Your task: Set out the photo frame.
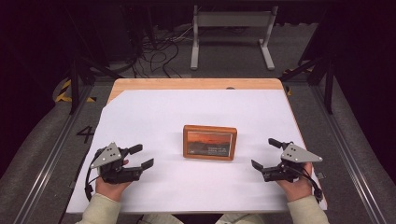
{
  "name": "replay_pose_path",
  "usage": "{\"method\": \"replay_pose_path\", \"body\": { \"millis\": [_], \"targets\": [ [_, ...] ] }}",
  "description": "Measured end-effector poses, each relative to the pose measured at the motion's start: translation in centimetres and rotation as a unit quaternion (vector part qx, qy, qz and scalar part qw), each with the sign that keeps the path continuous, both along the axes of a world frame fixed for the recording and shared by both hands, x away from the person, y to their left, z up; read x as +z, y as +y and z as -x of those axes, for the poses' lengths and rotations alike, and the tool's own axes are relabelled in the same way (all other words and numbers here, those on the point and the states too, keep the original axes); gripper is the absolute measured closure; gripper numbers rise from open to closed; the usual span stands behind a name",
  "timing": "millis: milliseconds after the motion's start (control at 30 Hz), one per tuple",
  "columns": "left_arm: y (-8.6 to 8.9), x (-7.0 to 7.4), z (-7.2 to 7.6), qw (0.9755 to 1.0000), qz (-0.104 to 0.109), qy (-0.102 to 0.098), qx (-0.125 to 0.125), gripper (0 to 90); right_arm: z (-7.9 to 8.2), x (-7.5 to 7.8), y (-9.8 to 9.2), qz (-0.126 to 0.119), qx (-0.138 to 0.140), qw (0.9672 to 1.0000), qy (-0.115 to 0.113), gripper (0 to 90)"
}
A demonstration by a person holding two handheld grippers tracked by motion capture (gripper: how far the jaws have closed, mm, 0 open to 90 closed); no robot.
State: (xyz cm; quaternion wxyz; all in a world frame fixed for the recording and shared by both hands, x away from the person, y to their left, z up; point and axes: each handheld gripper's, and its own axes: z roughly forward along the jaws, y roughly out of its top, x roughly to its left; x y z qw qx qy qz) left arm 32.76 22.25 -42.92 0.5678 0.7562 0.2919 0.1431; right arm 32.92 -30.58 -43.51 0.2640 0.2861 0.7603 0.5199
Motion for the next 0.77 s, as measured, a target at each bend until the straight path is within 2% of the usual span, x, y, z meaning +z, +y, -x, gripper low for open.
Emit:
{"method": "replay_pose_path", "body": {
  "millis": [67,167,267,367,433,533,767],
  "targets": [
    [0.08,-0.08,0.08,0.9999,0.006,-0.015,-0.001,27.0,-0.10,-0.37,0.01,0.003,-0.001,1.0000,0.001,0.0],
    [0.11,-0.27,0.03,0.9995,0.000,-0.032,0.004,26.7,-0.03,-0.40,0.12,0.005,-0.010,0.9999,0.000,0.0],
    [0.04,-0.55,-0.12,0.9995,-0.006,-0.029,0.013,26.1,-0.04,-0.65,0.20,-0.003,-0.027,0.9996,0.004,0.0],
    [-0.08,-0.72,-0.24,0.9992,-0.012,-0.033,0.018,25.8,0.00,-0.91,0.14,-0.014,-0.058,0.9981,-0.015,0.0],
    [-0.20,-0.82,-0.24,0.9993,-0.011,-0.031,0.018,25.8,-0.03,-1.02,0.02,-0.019,-0.065,0.9975,-0.022,0.0],
    [-0.23,-0.81,-0.23,0.9993,-0.011,-0.031,0.019,25.7,-0.14,-1.15,-0.21,-0.027,-0.067,0.9972,-0.016,0.0],
    [-0.32,-0.85,-0.27,0.9994,-0.010,-0.028,0.018,25.3,-0.07,-1.01,-0.08,-0.026,-0.064,0.9973,-0.022,0.0]
  ]
}}
